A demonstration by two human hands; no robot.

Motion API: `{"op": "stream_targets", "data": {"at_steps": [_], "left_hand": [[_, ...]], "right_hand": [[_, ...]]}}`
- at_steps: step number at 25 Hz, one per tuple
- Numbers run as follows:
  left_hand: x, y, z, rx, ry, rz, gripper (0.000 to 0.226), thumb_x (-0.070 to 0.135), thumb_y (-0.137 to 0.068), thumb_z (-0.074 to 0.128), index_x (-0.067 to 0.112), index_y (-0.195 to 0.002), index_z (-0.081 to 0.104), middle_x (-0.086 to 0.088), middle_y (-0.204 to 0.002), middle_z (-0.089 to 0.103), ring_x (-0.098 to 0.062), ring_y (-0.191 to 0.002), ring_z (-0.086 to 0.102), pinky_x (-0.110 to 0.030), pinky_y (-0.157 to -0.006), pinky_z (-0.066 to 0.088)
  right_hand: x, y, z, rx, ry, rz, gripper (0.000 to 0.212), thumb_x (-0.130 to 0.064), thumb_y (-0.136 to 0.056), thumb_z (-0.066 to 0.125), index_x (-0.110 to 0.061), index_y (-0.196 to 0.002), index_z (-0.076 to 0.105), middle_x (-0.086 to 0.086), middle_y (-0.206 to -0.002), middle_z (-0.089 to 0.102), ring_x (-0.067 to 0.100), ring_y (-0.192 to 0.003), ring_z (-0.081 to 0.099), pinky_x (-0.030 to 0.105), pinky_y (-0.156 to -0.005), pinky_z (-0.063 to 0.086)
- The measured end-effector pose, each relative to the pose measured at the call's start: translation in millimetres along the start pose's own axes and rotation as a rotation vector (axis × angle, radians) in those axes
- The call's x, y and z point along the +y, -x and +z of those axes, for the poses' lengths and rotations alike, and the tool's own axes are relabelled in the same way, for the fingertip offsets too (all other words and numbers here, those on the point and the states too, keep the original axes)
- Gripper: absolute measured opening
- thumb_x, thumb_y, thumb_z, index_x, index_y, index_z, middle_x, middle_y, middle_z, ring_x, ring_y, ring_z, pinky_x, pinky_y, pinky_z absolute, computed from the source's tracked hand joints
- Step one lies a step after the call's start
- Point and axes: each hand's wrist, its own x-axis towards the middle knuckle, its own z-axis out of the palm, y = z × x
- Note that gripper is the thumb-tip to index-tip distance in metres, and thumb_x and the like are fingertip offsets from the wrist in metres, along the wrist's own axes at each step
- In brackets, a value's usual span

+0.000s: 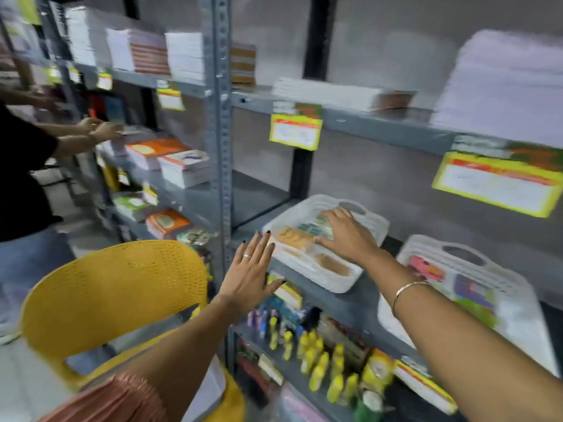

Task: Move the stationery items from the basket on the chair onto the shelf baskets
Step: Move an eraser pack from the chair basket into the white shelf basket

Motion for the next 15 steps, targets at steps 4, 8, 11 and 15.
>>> {"op": "stream_targets", "data": {"at_steps": [4, 8, 11, 15], "left_hand": [[-102, 60, 45, -0.119, -0.002, -0.163, 0.081, 0.062, -0.084, 0.028, 0.0, -0.132, 0.049, -0.018, -0.146, 0.036, -0.034, -0.136, 0.027, -0.054, -0.105, 0.027], [-167, 151, 108, -0.233, 0.058, -0.281, 0.085, 0.066, -0.087, 0.023, 0.0, -0.133, 0.047, -0.018, -0.146, 0.035, -0.035, -0.135, 0.031, -0.052, -0.104, 0.03], [-185, 216, 146, -0.337, 0.11, -0.366, 0.088, 0.069, -0.089, 0.013, 0.001, -0.135, 0.045, -0.018, -0.147, 0.034, -0.034, -0.135, 0.029, -0.052, -0.104, 0.032], [-189, 303, 190, -0.458, 0.156, -0.451, 0.088, 0.07, -0.089, 0.017, 0.001, -0.138, 0.04, -0.017, -0.15, 0.027, -0.033, -0.138, 0.024, -0.05, -0.104, 0.019]], "right_hand": [[-101, -44, 78, 0.011, -0.043, -0.156, 0.063, -0.044, -0.083, 0.062, -0.01, -0.133, 0.043, 0.009, -0.133, 0.049, 0.028, -0.127, 0.04, 0.04, -0.101, 0.04], [-180, -62, 189, -0.215, -0.027, -0.298, 0.063, -0.044, -0.084, 0.061, -0.008, -0.132, 0.042, 0.011, -0.129, 0.05, 0.03, -0.125, 0.043, 0.042, -0.098, 0.045], [-214, -62, 264, -0.381, -0.027, -0.35, 0.064, -0.043, -0.082, 0.064, -0.011, -0.133, 0.041, 0.01, -0.13, 0.048, 0.028, -0.127, 0.041, 0.043, -0.098, 0.046], [-246, -39, 363, -0.595, -0.004, -0.469, 0.061, -0.039, -0.083, 0.064, -0.011, -0.132, 0.041, 0.009, -0.133, 0.046, 0.027, -0.129, 0.039, 0.04, -0.097, 0.043]]}}
